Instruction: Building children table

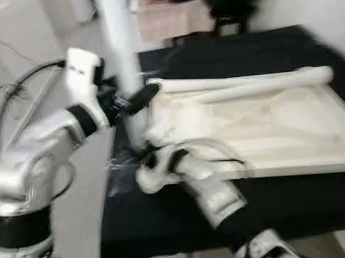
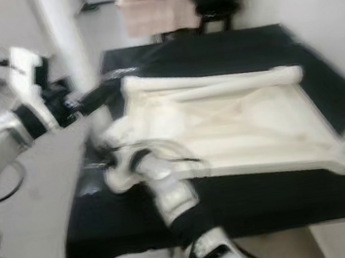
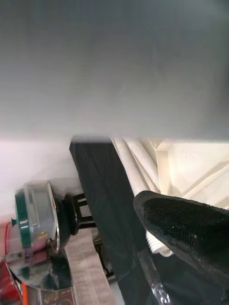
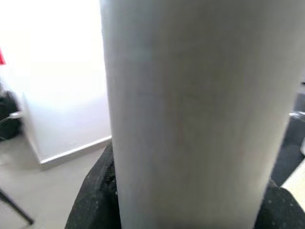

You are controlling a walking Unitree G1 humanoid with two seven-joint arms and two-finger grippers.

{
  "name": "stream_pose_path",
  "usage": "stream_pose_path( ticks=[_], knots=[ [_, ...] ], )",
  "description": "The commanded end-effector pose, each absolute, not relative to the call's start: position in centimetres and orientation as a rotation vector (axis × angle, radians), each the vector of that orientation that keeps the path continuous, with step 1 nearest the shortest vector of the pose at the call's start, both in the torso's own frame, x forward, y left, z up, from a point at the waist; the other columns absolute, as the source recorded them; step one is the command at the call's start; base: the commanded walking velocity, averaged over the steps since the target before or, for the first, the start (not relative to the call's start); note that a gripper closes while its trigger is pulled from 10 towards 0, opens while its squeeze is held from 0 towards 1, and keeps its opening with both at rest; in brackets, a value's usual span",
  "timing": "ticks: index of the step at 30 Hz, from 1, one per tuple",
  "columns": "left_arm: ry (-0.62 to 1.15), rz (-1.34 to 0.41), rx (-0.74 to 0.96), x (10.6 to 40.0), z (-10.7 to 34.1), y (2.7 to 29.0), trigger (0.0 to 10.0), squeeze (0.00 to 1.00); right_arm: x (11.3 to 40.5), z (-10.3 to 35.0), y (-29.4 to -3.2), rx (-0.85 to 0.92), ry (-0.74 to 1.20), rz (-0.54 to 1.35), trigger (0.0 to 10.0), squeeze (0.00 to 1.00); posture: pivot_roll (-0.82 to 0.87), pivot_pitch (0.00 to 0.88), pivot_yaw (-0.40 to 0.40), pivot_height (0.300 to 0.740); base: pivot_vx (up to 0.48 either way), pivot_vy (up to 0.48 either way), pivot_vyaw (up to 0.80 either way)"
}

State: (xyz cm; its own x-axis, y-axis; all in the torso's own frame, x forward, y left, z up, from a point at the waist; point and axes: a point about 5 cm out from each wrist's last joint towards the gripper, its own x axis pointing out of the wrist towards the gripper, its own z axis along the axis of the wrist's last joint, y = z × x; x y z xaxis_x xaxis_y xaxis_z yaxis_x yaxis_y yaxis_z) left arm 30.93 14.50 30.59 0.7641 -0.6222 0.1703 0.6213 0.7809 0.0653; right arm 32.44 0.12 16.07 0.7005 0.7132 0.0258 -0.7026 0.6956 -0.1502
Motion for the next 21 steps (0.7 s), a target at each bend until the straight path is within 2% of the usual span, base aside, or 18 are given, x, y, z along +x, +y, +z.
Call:
stream_pose_path(
  ticks=[1, 7, 8, 9, 10, 11, 12, 15, 16, 18, 19, 21],
  knots=[
    [-0.166, -0.665, 0.02, 31.1, 30.3, 14.6, 10.0, 0.0, 31.2, 12.4, 1.8, -0.149, 0.064, 0.777, 0.0, 0.0, 0.01, 0.076, 0.05, 0.74, 0.0, 0.0, 0.0],
    [-0.166, -0.66, 0.04, 31.3, 30.3, 14.7, 10.0, 0.0, 31.2, 12.6, 2.9, -0.137, 0.042, 0.797, 0.0, 0.0, 0.01, 0.075, 0.058, 0.74, 0.0, 0.0, 0.0],
    [-0.165, -0.665, 0.039, 31.2, 30.3, 14.7, 4.1, 0.0, 31.1, 12.6, 2.9, -0.143, 0.045, 0.784, 0.0, 0.0, 0.01, 0.075, 0.058, 0.74, 0.0, 0.0, 0.0],
    [-0.165, -0.67, 0.036, 31.2, 30.3, 14.6, 0.0, 0.0, 31.1, 12.7, 2.8, -0.15, 0.052, 0.771, 0.0, 0.0, 0.01, 0.076, 0.059, 0.74, 0.0, 0.0, 0.0],
    [-0.167, -0.674, 0.034, 31.1, 30.3, 14.6, 0.0, 0.0, 31.2, 12.8, 2.6, -0.159, 0.056, 0.757, 7.7, 0.0, 0.01, 0.08, 0.061, 0.74, 0.0, 0.0, 0.0],
    [-0.168, -0.676, 0.032, 31.1, 30.3, 14.6, 0.0, 0.0, 31.2, 12.9, 2.5, -0.166, 0.06, 0.747, 7.7, 0.0, 0.01, 0.08, 0.061, 0.74, 0.0, 0.0, 0.0],
    [-0.168, -0.675, 0.032, 31.1, 30.3, 14.7, 0.0, 0.0, 31.1, 13.1, 2.3, -0.179, 0.062, 0.732, 10.0, 0.0, 0.01, 0.076, 0.062, 0.74, 0.0, 0.0, 0.0],
    [-0.168, -0.675, 0.032, 31.1, 30.4, 14.8, 0.0, 0.0, 31.2, 13.3, 2.2, -0.193, 0.062, 0.728, 10.0, 0.0, 0.01, 0.076, 0.062, 0.74, 0.0, 0.0, 0.0],
    [-0.169, -0.677, 0.035, 31.1, 30.4, 14.8, 0.0, 0.0, 31.7, 14.4, 2.0, -0.142, 0.039, 0.823, 10.0, 0.16, 0.02, 0.075, 0.062, 0.74, 0.0, 0.0, 0.0],
    [-0.169, -0.679, 0.038, 31.1, 30.4, 14.8, 0.0, 0.0, 31.9, 14.8, 1.9, -0.109, 0.026, 0.876, 10.0, 0.16, 0.02, 0.075, 0.062, 0.74, 0.0, 0.0, 0.0],
    [-0.17, -0.682, 0.039, 31.1, 30.4, 14.8, 0.0, 0.0, 32.4, 15.4, 1.5, -0.067, 0.009, 0.935, 10.0, 1.0, 0.02, 0.074, 0.059, 0.74, 0.0, 0.0, 0.0],
    [-0.171, -0.685, 0.04, 31.1, 30.4, 14.8, 0.0, 0.0, 32.8, 16.0, 1.1, -0.044, -0.015, 1.004, 10.0, 1.0, 0.01, 0.073, 0.058, 0.74, 0.0, 0.0, 0.0]
  ],
)
